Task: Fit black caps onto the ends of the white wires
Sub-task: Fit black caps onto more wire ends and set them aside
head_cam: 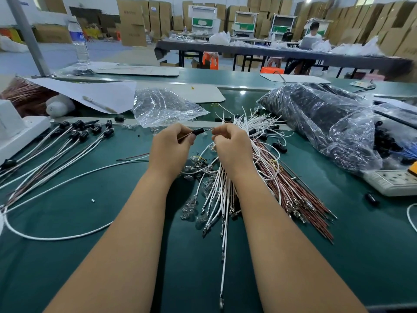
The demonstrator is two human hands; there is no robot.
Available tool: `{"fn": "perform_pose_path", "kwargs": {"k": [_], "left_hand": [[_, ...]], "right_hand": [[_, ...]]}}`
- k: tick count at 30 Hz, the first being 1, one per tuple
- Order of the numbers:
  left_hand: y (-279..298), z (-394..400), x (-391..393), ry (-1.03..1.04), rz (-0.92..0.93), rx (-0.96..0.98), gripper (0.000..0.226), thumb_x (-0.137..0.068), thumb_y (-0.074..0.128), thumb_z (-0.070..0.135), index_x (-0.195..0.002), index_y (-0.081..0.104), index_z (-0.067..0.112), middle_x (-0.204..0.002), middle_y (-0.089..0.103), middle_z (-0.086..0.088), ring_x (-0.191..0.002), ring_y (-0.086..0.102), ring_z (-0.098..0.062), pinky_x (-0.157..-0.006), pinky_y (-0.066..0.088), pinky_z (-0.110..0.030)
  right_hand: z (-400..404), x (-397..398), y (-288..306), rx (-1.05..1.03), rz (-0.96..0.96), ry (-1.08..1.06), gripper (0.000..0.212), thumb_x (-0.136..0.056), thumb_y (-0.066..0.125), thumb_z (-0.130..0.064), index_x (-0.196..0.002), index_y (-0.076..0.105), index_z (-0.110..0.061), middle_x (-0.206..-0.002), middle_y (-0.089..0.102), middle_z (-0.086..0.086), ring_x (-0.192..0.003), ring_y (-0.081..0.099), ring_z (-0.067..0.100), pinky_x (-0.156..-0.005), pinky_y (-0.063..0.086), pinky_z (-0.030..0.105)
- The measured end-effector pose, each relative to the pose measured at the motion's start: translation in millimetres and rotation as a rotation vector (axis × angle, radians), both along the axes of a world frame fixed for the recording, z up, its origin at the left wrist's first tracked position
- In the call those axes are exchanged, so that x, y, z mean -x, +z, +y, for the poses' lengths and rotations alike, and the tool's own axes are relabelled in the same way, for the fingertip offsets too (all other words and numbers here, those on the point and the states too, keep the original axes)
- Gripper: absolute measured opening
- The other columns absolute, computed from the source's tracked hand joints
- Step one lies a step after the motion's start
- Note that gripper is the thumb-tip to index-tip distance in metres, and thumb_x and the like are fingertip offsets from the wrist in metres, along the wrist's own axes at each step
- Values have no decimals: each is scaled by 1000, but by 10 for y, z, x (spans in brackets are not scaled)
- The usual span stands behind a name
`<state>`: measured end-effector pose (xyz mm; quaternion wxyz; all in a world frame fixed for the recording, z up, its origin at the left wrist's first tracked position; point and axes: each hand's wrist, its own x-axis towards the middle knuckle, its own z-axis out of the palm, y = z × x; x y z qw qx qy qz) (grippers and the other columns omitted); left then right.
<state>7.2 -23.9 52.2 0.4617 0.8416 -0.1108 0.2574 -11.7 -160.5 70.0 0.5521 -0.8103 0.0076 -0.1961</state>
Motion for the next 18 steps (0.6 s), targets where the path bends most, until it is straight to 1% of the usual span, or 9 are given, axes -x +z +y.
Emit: {"fn": "perform_pose_path", "kwargs": {"k": [4,6,7,9,11,12,15,18], "left_hand": [[11,-4,21,-25,-15,7,3,-89,65,12,-90,68,11,-79,69,-1,-76,64,-16,-74,52,-34],[14,-12,29,-46,-20,5,4,-88,66,11,-91,68,12,-79,68,0,-75,63,-13,-73,52,-30],[12,-12,27,-53,-22,3,4,-88,66,11,-91,69,11,-78,68,1,-73,61,-10,-71,50,-28],[5,-6,20,-56,-22,8,3,-88,66,12,-89,69,12,-73,64,6,-66,56,1,-65,45,-18],[0,2,12,-59,-10,16,4,-88,66,14,-86,69,12,-69,61,10,-60,53,6,-59,39,-9],[-3,4,9,-62,-4,17,5,-88,67,16,-85,69,13,-68,61,11,-58,52,7,-57,38,-7],[-4,-13,16,-88,16,10,8,-87,69,20,-80,67,15,-66,62,8,-56,50,5,-55,38,-9],[10,-43,33,-146,38,32,9,-88,66,16,-80,67,18,-69,67,3,-57,52,-1,-55,41,-12]], "right_hand": [[-7,-1,10,-64,-19,-21,16,-89,56,-14,-79,61,-26,-80,64,-5,-80,65,21,-76,55,39],[-21,-5,6,-51,-47,-28,15,-92,59,-16,-81,61,-26,-80,64,-5,-77,64,19,-75,56,39],[-28,-6,2,-37,-63,-30,13,-92,60,-16,-82,61,-25,-79,64,-5,-74,63,17,-73,57,38],[-38,-8,-4,-29,-82,-31,11,-93,61,-15,-84,62,-21,-77,63,-5,-69,61,14,-70,56,39],[-42,-16,-9,-40,-83,-24,11,-92,62,-15,-83,63,-20,-77,63,-5,-69,60,15,-73,57,43],[-42,-15,-9,-40,-84,-20,11,-92,63,-15,-83,63,-20,-77,63,-5,-70,60,16,-74,57,45],[-44,-12,-11,-36,-93,-10,11,-92,63,-13,-83,63,-20,-79,63,-4,-75,62,21,-78,55,46],[-41,-15,-9,-33,-92,3,12,-92,62,-12,-83,63,-19,-82,65,0,-80,64,26,-79,54,47]]}}
